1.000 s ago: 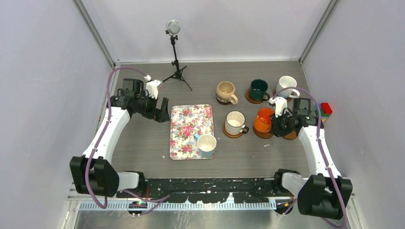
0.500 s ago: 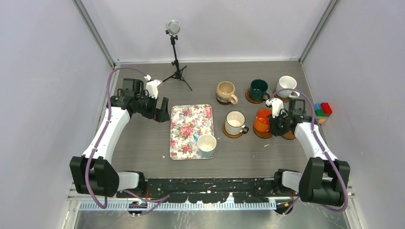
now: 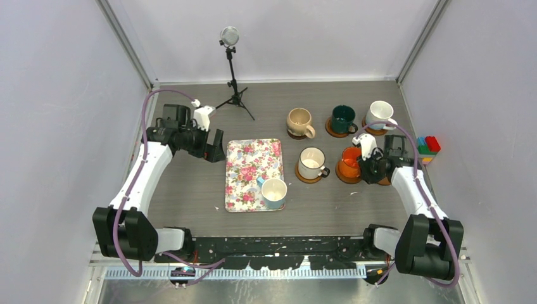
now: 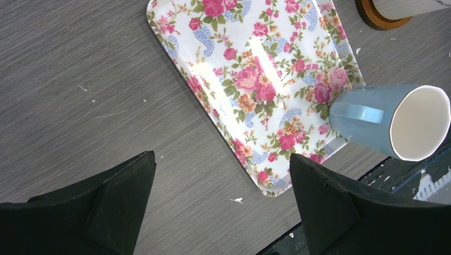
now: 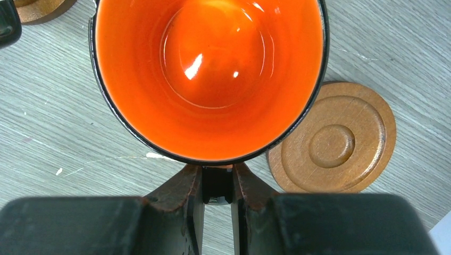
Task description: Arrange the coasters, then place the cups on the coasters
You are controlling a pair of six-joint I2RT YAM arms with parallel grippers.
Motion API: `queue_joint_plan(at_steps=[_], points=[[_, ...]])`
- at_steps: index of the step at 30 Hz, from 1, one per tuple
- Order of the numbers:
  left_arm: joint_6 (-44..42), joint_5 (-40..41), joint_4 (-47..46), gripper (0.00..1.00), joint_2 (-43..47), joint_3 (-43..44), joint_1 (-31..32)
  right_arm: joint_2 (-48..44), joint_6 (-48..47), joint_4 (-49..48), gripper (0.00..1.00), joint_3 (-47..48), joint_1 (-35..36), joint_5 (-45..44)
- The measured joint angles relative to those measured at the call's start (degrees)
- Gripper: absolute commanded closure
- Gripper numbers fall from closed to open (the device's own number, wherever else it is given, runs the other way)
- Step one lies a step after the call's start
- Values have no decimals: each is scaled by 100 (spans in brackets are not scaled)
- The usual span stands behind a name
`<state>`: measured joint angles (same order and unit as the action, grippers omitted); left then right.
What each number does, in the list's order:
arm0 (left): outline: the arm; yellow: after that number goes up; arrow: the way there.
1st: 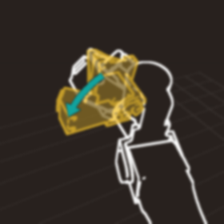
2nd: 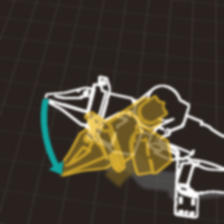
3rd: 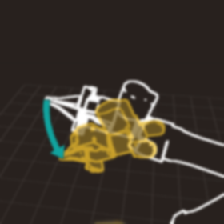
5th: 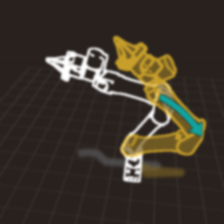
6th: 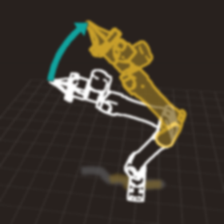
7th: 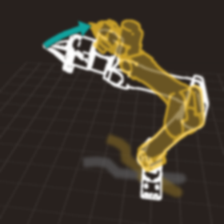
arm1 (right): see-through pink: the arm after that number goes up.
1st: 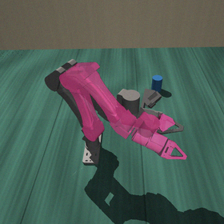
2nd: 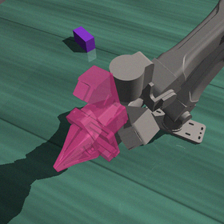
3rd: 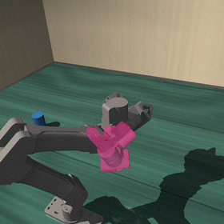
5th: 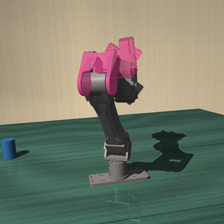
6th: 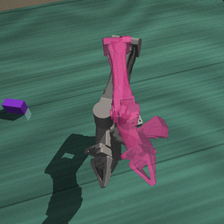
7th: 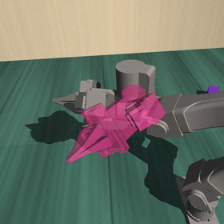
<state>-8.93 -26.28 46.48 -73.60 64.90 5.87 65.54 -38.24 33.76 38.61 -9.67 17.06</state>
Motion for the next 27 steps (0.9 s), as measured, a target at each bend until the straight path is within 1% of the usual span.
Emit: queue_joint_plan(at_steps=[6, 12, 13, 16, 21, 22, 27], points=[[2, -33, -2, 0, -22, 0, 0, 15, -90, 52, 99, 0, -96, 94], [2, -35, -2, 0, -66, 0, 0, 369, -103, 103, 100, 186, -122, 345], [2, -35, -2, 0, -68, 0, 0, 439, -103, 111, 98, 234, -122, 380], [0, -33, 0, 0, -68, 0, 0, 577, -103, 151, 89, 343, -122, 461], [0, -33, 0, 0, -70, 0, 0, 623, -162, 240, 80, 404, -122, 466], [0, -33, 0, 0, -70, 0, 0, 623, -190, 254, 76, 404, -122, 463], [0, -35, 0, 0, -107, 0, 0, 584, -289, 420, 50, 402, -122, 389]])
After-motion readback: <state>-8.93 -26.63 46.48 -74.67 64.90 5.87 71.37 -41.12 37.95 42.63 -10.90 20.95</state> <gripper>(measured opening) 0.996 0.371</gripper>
